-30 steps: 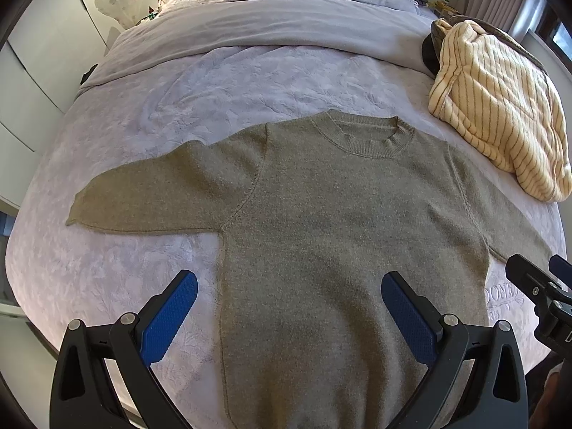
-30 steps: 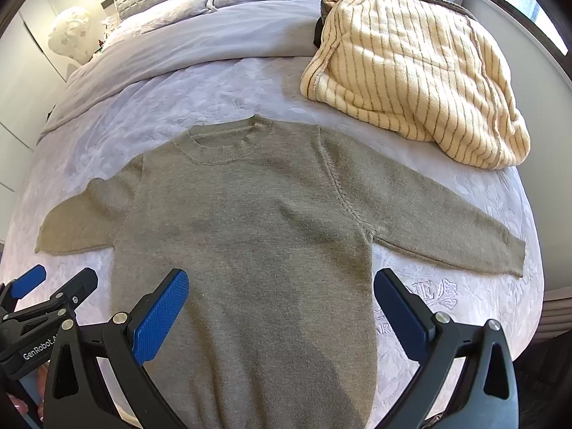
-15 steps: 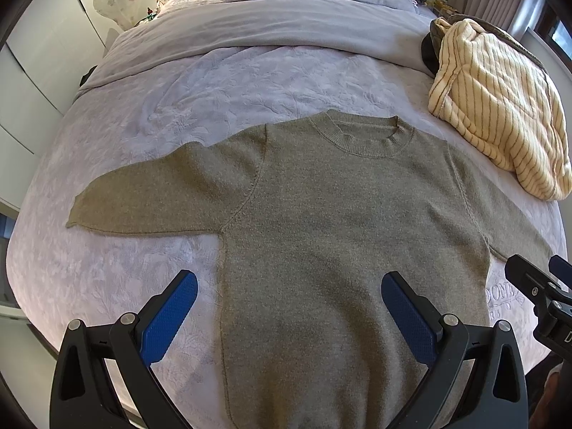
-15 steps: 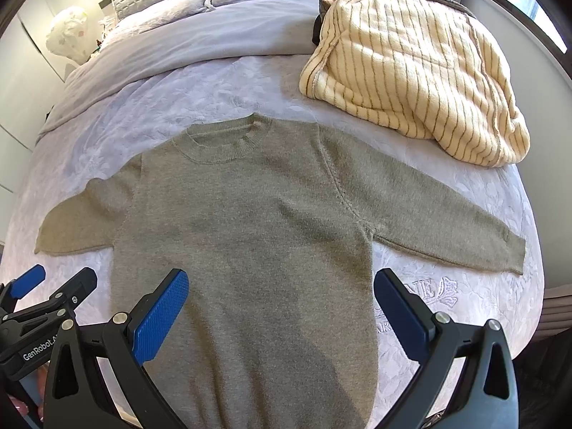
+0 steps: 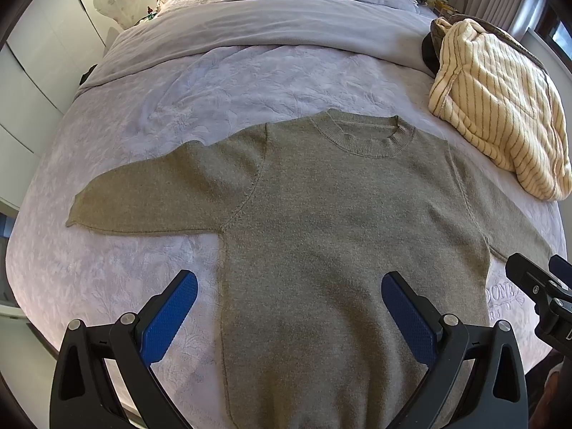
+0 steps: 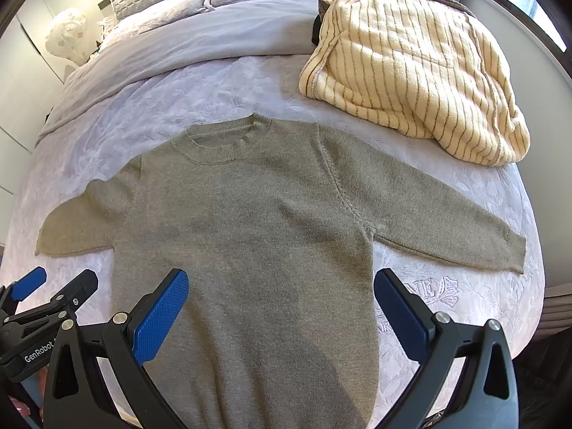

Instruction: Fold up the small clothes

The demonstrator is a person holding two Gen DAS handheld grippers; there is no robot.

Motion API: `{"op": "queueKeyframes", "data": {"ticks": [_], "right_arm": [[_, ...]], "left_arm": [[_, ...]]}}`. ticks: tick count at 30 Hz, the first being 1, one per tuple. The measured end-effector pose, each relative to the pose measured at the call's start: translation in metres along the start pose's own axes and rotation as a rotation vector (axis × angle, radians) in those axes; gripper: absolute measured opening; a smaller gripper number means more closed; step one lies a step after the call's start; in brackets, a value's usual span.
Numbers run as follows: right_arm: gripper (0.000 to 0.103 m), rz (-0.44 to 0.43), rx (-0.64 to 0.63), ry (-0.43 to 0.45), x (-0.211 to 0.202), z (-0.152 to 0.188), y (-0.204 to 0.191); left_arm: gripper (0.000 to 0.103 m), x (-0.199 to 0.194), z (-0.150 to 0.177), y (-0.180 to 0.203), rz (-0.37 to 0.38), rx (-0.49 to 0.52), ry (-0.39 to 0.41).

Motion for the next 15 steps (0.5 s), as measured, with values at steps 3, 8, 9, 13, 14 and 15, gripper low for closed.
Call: {"op": "queueKeyframes", "data": {"ticks": [3,8,9,13,14,15], "right_arm": [[0.103,0.001,0.0,0.001,-0.0002,0.0,0.0002],[0.103,0.0,-0.001,0.0,-0.0005,-0.0001,0.0004],[0.103,0.0,-0.001,0.0,-0.0005,0.0,0.0005],[0.103,0.0,-0.001,0.0,-0.0004,0.0002,0.0003],[0.103,0.0,-0.001,0.0,-0.0005,0.0003,0.0003],[0.103,0.0,-0.001,0.001,-0.0003,0.0007,0.0006]], "left_arm": [[0.103,0.0005,0.0003,0.0,0.0,0.0,0.0],[0.103,0.0009,0.0004,-0.0001,-0.002,-0.001,0.0],[0.103,0.0013,0.0009,-0.0002,-0.003,-0.001,0.0],[0.103,0.0018,0.0016,-0.0002,-0.004,-0.002,-0.001],[0.103,0.0015,0.0014,-0.0004,-0.004,-0.003,-0.002],[0.103,0.001,0.0015,-0.0005,-0.004,-0.003,-0.002]]}}
Point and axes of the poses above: each gripper's, at about its wrist camera, not at the fingertips, and x roughly the way its jaws point, y to its right, z to its underside, the point moved 5 cm from there along x, roughly the way its jaws point, and after that the axes turned 12 degrees about -z, right-handed, at the moved point
